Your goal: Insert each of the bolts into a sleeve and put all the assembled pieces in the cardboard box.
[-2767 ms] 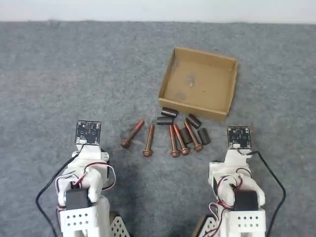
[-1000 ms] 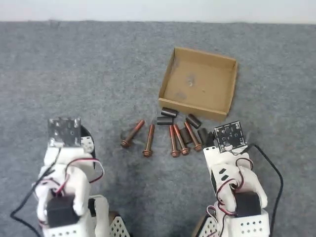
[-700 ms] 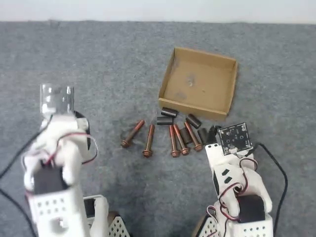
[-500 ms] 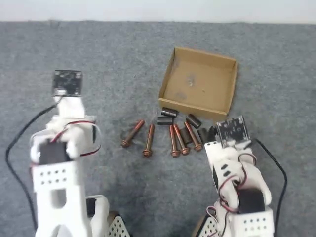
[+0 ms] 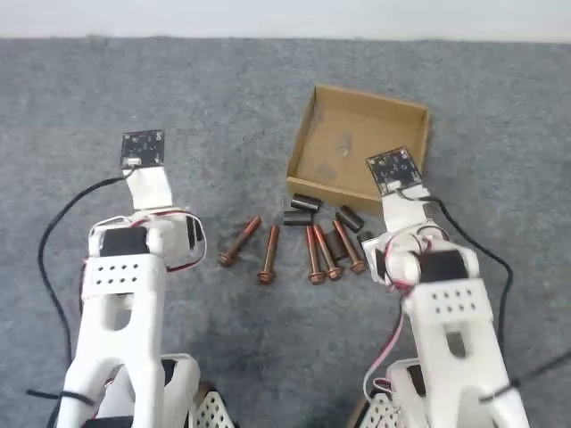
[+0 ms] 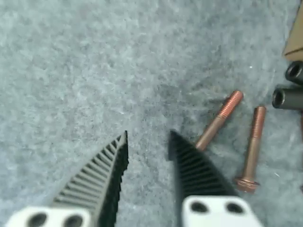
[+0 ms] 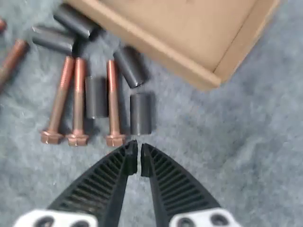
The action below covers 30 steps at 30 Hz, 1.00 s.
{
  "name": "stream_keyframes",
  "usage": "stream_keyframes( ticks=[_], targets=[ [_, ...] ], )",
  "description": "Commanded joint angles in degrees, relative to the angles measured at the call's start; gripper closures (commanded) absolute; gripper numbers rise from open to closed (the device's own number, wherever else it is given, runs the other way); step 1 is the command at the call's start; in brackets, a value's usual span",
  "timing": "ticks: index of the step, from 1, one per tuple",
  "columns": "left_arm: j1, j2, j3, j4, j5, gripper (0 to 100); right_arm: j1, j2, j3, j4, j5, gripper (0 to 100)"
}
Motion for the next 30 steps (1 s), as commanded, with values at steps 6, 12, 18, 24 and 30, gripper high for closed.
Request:
stream_keyframes(
  ticks=[6, 12, 18, 24, 30],
  targets=[
    [-0.2, 0.1, 4.5, -8.1, 0.8, 83, -1.1, 8.5, -4.6, -4.7, 1.0, 89.9],
    [-0.2, 0.2, 4.7, -8.2, 0.8, 83, -2.3, 13.6, -4.7, -10.3, 1.1, 91.8],
    [-0.2, 0.2, 6.0, -9.8, 0.8, 83, -2.0, 22.5, -4.6, -16.1, 3.9, 87.2],
    [-0.1, 0.2, 6.1, -9.9, 0.8, 83, -1.9, 29.6, -4.7, -21.8, 5.9, 86.4],
    [-0.1, 0.2, 6.1, -9.9, 0.8, 83, -2.2, 31.1, -6.1, -22.8, 5.9, 86.5]
  ],
)
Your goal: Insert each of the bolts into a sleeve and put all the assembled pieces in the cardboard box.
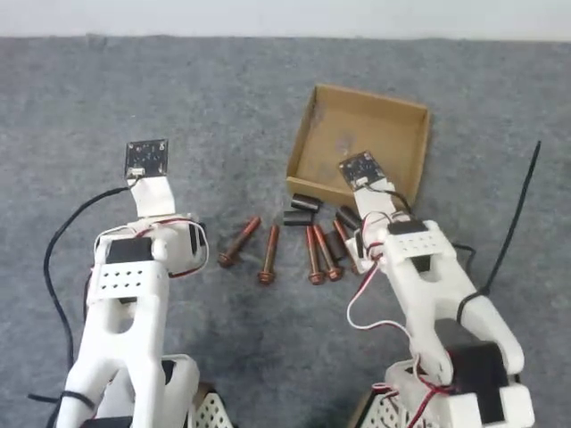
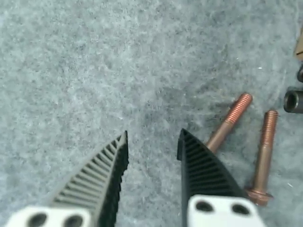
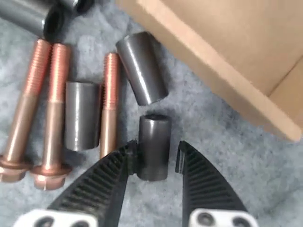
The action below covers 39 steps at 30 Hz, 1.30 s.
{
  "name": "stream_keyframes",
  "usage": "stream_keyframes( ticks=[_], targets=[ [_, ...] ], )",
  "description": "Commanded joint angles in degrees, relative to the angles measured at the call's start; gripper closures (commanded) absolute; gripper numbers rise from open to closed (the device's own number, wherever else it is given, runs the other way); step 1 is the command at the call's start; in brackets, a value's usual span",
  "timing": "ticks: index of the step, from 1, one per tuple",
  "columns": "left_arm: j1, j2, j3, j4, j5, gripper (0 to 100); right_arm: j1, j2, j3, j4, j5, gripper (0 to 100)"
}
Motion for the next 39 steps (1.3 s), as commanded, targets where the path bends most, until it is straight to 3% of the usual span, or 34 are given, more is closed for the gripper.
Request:
stream_keyframes(
  ticks=[1, 12, 16, 31, 39],
  targets=[
    [0.1, -0.2, -0.6, -1.2, 1.0, 83, -0.2, -0.5, -3.3, -1.5, 1.0, 86.5],
    [0.3, -0.2, -0.5, -1.2, 1.0, 83, -1.3, 6.5, -9.8, 5.1, 5.5, 86.9],
    [3.4, -0.2, 0.3, -1.2, 1.0, 83, -1.0, 7.5, -10.7, 5.3, 5.5, 99.8],
    [15.2, -0.2, 2.7, -1.2, 0.7, 84, 1.0, 7.3, -10.5, 6.5, 4.9, 99.2],
    [16.9, 0.0, 3.0, -3.5, 2.3, 84, 0.9, 7.3, -10.5, 6.5, 4.9, 99.2]
  ],
)
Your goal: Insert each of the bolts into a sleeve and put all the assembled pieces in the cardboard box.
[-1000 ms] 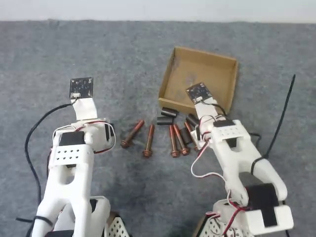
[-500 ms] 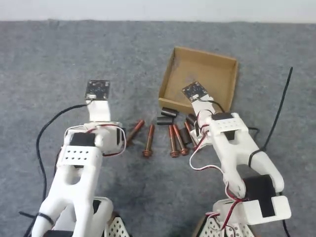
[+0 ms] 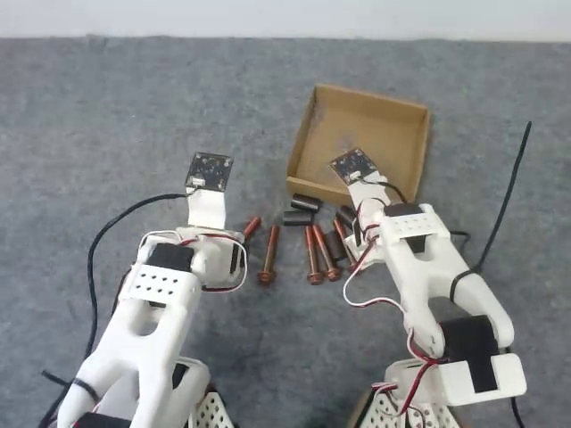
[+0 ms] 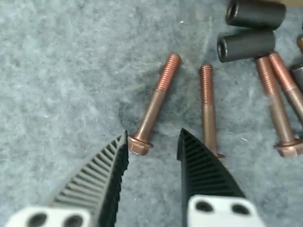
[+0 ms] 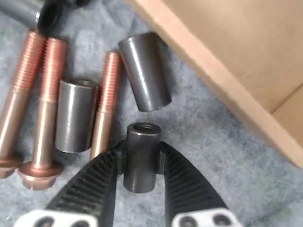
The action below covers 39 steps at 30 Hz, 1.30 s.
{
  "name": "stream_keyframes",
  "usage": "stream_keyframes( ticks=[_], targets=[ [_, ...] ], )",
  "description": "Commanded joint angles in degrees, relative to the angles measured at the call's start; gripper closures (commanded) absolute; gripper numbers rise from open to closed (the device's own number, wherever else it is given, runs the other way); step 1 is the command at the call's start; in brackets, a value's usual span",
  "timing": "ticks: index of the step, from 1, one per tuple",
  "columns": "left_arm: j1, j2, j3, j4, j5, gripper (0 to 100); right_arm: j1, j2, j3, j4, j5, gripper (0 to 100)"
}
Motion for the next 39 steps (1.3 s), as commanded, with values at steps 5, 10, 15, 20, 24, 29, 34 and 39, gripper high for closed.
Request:
stream_keyframes(
  ticks=[5, 10, 15, 20, 24, 29, 34, 39],
  targets=[
    [5.1, 6.2, -0.9, -7.3, 5.3, 96, 0.7, -0.6, -2.7, 0.7, 0.4, 99.2],
    [5.9, 13.1, -5.8, -5.1, 5.2, 99, 0.9, -0.6, -2.7, 0.7, 0.4, 99.2],
    [7.7, 15.6, -7.2, -2.4, 1.2, 99, 1.1, -0.6, -2.7, 0.7, 0.4, 99.2],
    [7.1, 22.9, -12.7, 1.8, 0.7, 99, 1.1, -0.6, -2.7, 0.7, 0.4, 99.2],
    [2.9, 31.5, -19.9, 5.3, 0.7, 99, 1.1, -0.6, -2.7, 0.7, 0.4, 99.2],
    [-0.8, 37.8, -26.3, 8.1, 1.7, 99, 1.1, -0.6, -2.7, 0.7, 0.4, 99.2],
    [-4.5, 36.7, -26.8, 4.6, 8.9, 99, 1.1, -0.6, -2.7, 0.7, 0.4, 99.2],
    [-6.5, 35.0, -26.8, -2.0, 11.6, 99, 1.1, -0.6, -2.7, 1.4, 0.4, 99.2]
  ],
)
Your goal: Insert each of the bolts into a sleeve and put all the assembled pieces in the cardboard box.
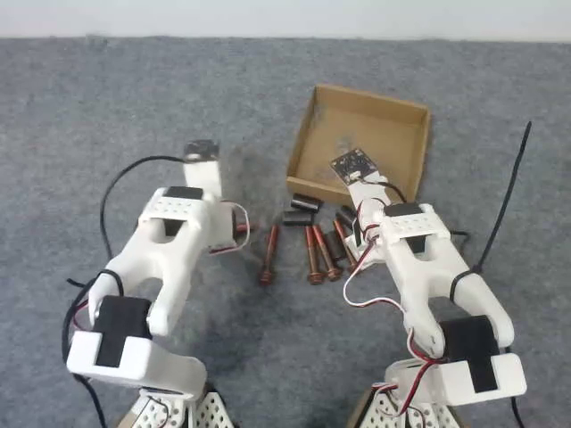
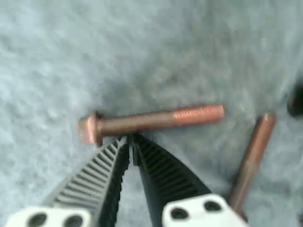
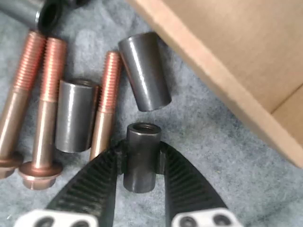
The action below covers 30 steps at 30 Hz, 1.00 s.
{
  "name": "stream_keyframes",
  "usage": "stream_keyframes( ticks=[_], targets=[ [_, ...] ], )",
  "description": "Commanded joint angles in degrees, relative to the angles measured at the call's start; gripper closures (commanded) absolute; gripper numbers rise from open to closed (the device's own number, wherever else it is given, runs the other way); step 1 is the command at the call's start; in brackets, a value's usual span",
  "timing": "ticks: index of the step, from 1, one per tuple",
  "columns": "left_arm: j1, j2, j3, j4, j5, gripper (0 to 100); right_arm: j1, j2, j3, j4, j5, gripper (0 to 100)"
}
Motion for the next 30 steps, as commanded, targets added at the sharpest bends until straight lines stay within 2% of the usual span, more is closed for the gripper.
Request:
stream_keyframes(
  ticks=[1, 6, 11, 21, 26, 30],
  targets=[
    [-1.1, -3.0, -2.4, -6.2, 2.1, 99, 1.1, -0.6, -2.6, 0.9, 0.5, 99.2],
    [-0.6, 0.4, -6.7, -8.5, 2.3, 99, 1.1, -0.6, -2.6, 1.0, 0.5, 99.2],
    [-0.3, 4.9, -13.1, -5.7, 2.3, 99, 1.1, -0.6, -2.6, 1.0, 0.5, 99.2],
    [0.6, 5.0, -19.6, 1.6, 2.3, 99, 1.0, -0.6, -2.6, 1.0, 1.0, 99.2],
    [3.3, 3.2, -18.7, 1.6, 2.3, 99, 0.9, -0.5, -2.6, 0.8, 1.1, 99.2],
    [4.4, -4.1, -15.0, 0.9, 2.3, 99, 0.9, -0.5, -2.7, 0.7, 1.1, 99.2]
  ],
)
